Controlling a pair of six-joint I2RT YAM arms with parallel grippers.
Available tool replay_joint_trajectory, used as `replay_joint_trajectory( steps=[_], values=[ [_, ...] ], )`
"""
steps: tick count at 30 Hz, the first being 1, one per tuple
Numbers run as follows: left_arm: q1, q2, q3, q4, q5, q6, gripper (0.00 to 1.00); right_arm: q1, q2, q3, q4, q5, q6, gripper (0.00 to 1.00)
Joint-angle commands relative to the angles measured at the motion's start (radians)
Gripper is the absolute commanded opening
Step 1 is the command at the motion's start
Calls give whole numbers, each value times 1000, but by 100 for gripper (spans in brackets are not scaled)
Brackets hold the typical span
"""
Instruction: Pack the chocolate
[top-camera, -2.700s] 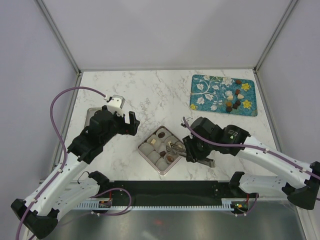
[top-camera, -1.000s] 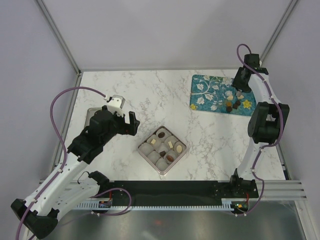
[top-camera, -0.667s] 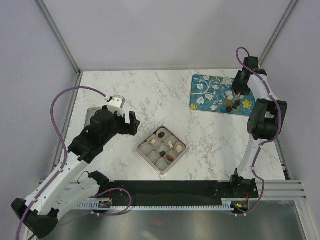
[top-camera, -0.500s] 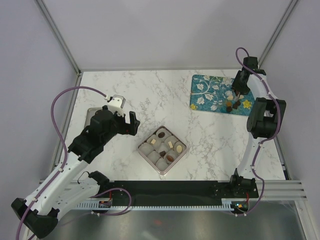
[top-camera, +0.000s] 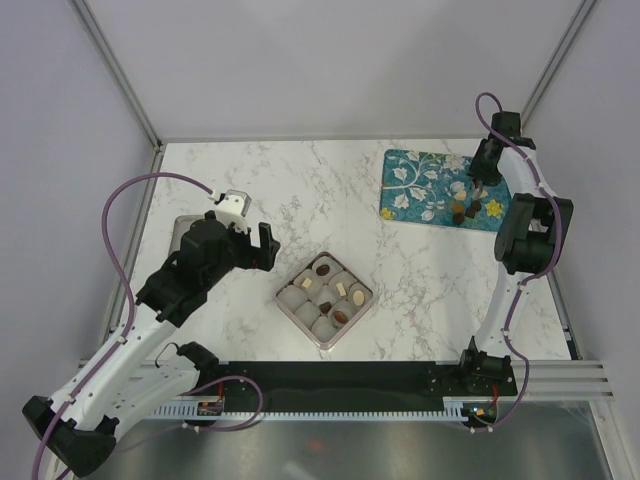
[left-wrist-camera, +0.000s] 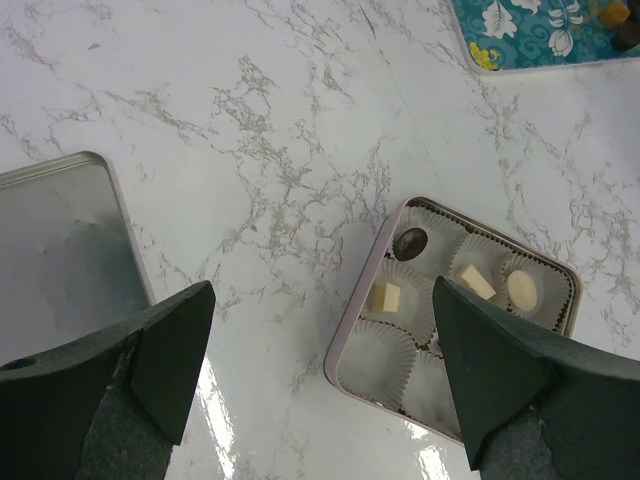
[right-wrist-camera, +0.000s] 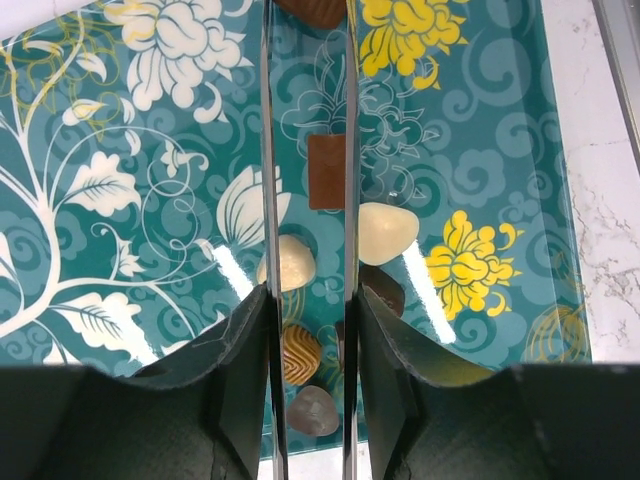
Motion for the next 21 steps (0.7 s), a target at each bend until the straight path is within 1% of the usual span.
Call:
replay_joint_trajectory(
  steps=[1,5,6,12,14,15,16,19,20,21],
  values=[
    [0,-10,18,23,-9,-2,98,-5,-12,37,21,-47,-17,42],
    [0,-13,19,23,-6,-2,98,1,-66,-8,21,-69,-18,36],
    [0,-13,18,25,-6,-4,98,7,-101,-37,21,-74,-15,34],
    [0,-22,21,23,-1,-6,98,88,-256,-129,-11,-66,-23,33],
    [0,-25,19,23,-1,-6,98,134,-298,-154,-34,-74,-23,33],
    [0,-22,21,23,-1,-6,98,153,-346,-184,-39,-78,-23,33],
    [0,-22,19,23,0,-7,98,202,-371,-201,-45,-83,-26,33],
    [0,-22,22,25,6,-7,98,276,-476,-272,-53,-94,-27,33],
    [0,-22,22,25,5,-7,98,329,-524,-307,-62,-101,-38,33],
    [0,-24,22,26,2,-7,98,354,-549,-327,-70,-103,-37,33]
  ],
)
